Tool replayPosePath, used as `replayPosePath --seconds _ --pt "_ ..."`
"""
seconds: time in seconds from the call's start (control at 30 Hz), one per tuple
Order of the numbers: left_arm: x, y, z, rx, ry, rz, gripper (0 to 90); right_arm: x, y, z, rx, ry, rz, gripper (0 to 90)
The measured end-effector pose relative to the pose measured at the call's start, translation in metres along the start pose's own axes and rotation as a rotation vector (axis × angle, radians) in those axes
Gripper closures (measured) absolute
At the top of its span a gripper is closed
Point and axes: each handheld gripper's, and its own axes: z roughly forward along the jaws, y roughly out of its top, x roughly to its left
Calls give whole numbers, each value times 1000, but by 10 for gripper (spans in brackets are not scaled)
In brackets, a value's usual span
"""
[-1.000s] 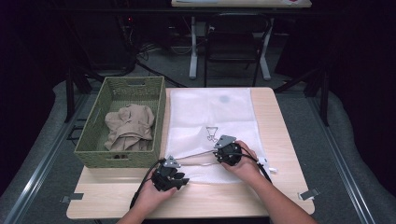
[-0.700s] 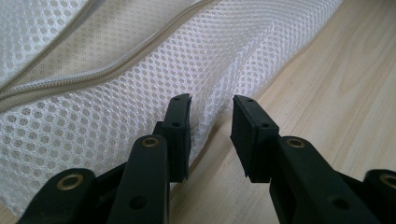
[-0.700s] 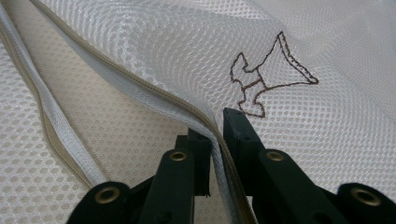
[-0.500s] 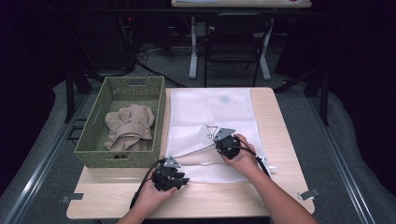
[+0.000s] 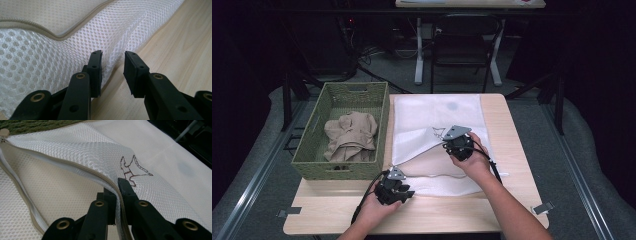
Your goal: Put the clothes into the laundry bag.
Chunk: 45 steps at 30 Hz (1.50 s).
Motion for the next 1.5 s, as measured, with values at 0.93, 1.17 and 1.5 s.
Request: replayPosePath --seconds 0.93,1.17,1.5 --pt "0 0 0 1 4 9 677 -10 46 -35 -125 -27 25 843" --pt "-2 -1 1 -5 15 6 679 -13 50 -33 -133 -2 9 854" --pt "-3 -1 1 -8 18 -3 679 -13 49 -35 -136 12 -1 850"
